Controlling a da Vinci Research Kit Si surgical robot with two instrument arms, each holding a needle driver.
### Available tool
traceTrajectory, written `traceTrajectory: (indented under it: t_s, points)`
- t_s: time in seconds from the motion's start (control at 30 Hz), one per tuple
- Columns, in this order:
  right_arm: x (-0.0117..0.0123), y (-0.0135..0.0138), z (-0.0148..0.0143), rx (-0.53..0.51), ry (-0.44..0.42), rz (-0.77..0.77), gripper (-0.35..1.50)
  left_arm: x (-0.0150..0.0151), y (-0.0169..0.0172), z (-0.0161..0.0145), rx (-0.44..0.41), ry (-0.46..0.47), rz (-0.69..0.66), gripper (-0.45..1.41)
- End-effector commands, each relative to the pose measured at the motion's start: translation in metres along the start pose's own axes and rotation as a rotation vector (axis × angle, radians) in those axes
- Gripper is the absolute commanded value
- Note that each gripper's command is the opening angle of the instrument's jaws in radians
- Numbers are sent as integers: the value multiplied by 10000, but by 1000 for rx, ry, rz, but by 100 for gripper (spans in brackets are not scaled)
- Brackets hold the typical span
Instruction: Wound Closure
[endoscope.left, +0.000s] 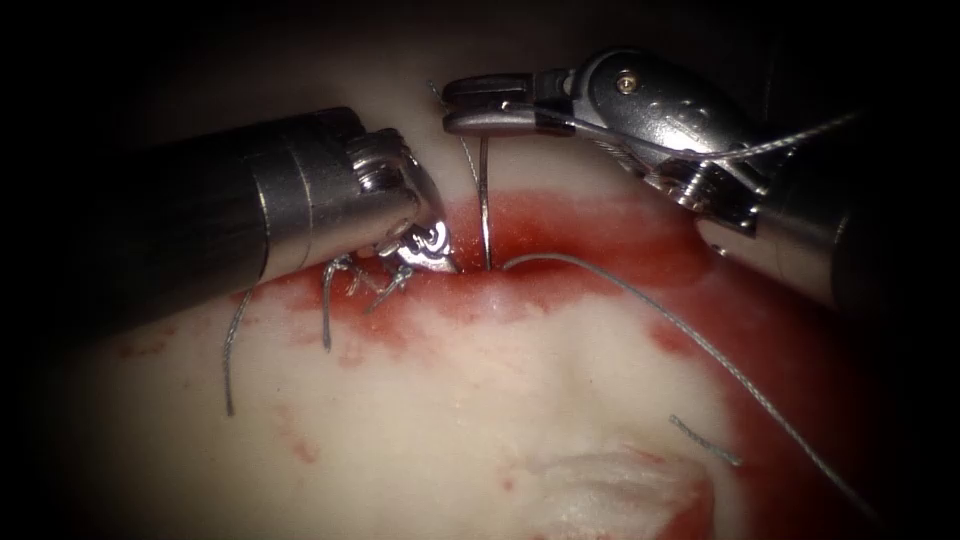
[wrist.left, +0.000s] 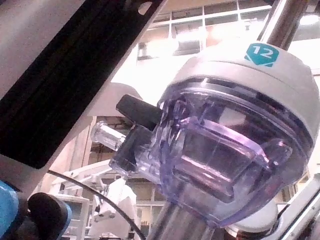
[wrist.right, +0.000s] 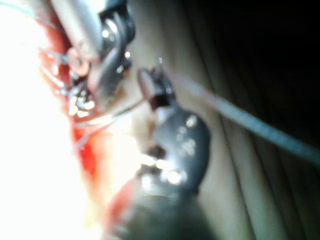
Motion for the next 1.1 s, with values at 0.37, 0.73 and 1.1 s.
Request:
traceTrajectory:
  t_s: [0.37,0.73,1.1]
  points:
    - [9,14,5,-15,-1,3,-35,-13,-5,-3,-2,-3,8,-45]
    - [11,16,6,-59,-2,8,-35,-13,-5,-4,-1,-2,8,-45]
    - [13,19,5,-73,-1,11,-35,-13,-6,-4,-1,-2,8,-45]
